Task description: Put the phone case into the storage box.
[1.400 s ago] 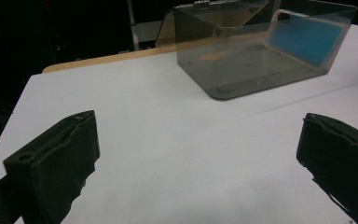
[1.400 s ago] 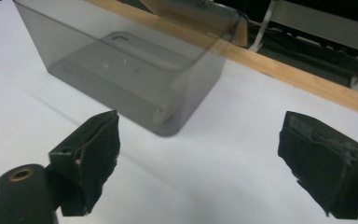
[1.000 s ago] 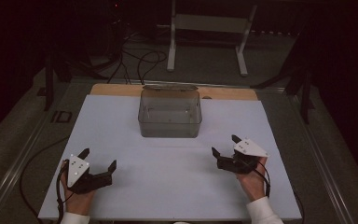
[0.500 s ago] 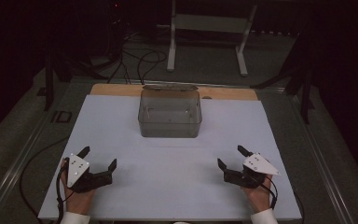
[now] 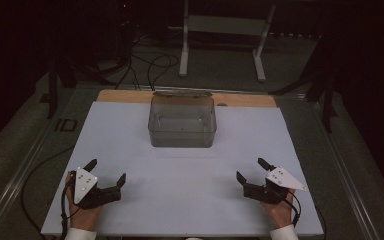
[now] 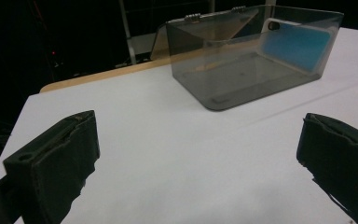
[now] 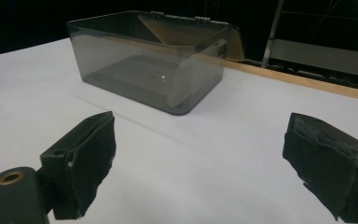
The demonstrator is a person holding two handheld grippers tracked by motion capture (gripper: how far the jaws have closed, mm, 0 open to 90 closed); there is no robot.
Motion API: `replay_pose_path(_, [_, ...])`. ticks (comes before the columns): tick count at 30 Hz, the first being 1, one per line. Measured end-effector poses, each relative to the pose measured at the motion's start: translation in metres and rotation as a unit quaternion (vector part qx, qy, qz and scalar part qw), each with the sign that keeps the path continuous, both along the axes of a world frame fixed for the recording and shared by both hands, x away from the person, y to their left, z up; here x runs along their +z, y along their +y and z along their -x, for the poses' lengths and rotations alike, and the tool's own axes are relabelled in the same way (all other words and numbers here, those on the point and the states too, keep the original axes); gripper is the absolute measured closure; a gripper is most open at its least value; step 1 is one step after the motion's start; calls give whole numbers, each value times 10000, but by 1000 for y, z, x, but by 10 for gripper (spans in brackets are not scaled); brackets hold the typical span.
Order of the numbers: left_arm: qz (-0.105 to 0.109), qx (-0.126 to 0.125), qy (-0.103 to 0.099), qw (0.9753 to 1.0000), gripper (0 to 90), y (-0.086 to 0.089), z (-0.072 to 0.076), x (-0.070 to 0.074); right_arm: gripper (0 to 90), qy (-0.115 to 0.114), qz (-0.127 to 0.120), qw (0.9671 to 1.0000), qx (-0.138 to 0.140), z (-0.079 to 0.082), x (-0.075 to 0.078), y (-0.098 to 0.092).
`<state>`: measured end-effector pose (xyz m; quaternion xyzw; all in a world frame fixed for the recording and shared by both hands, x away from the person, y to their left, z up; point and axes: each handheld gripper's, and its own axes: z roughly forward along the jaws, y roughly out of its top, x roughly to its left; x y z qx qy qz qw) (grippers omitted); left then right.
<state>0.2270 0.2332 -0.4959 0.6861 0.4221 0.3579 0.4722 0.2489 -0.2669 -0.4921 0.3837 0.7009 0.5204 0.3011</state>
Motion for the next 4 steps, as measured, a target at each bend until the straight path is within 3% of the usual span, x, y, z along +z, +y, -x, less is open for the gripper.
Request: replay_pose_path(4, [-21, 1, 45, 10000, 2, -1, -1, -1, 95, -16, 4, 10000, -4, 1, 0, -1])
